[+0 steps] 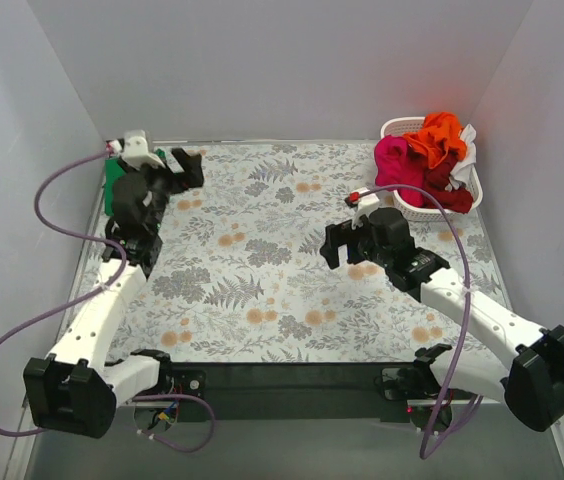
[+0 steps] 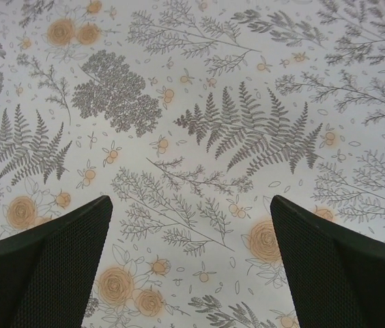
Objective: Fold and stack the t-shirts
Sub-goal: Neatly place the folded tshirt to the corner
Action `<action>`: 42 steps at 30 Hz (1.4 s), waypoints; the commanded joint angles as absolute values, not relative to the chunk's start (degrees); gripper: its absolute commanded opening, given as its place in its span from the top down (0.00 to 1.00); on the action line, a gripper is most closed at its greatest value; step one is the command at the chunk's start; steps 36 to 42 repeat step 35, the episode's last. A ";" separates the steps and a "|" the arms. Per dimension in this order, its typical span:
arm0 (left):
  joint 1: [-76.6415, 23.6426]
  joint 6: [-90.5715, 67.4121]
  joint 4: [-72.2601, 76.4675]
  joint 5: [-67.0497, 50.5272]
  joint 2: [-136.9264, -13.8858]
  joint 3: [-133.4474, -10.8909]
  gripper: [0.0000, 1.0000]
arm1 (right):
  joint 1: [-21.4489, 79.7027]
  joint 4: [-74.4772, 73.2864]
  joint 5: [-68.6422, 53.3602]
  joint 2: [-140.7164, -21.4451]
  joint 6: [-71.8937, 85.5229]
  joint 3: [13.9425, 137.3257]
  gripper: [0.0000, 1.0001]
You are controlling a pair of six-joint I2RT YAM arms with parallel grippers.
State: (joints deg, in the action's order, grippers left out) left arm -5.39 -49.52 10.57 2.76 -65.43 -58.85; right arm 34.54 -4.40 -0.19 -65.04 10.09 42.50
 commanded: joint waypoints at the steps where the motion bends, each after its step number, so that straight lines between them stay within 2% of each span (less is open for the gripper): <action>1: -12.03 -56.85 7.91 7.20 -61.45 -47.15 0.17 | 33.58 -3.08 4.03 -61.44 9.14 42.10 0.09; 5: -16.61 -63.27 7.47 9.14 -53.55 -38.70 0.17 | 32.52 -3.08 8.68 -58.72 8.61 41.13 0.02; 9: -18.63 -66.88 7.12 6.86 -49.58 -33.49 0.16 | 31.56 -3.08 11.68 -57.57 8.17 40.26 0.02; 11: -18.81 -66.71 6.24 5.54 -49.13 -32.87 0.08 | 31.38 -3.08 12.57 -56.96 8.09 39.90 0.02; 13: -18.81 -66.36 4.66 4.40 -49.39 -32.87 0.06 | 31.29 -2.99 13.09 -56.69 8.00 39.73 0.02; 17: -18.90 -66.80 4.48 2.37 -49.57 -33.05 0.06 | 31.20 -2.73 14.50 -56.16 7.21 39.46 0.02; 25: -18.81 -71.37 0.35 7.30 -51.07 -36.74 0.04 | 31.11 -2.55 17.40 -54.67 6.59 38.94 0.01; 42: -18.81 -69.61 3.78 8.61 -45.09 -32.52 0.04 | 31.03 -2.55 17.31 -54.58 6.59 38.50 0.02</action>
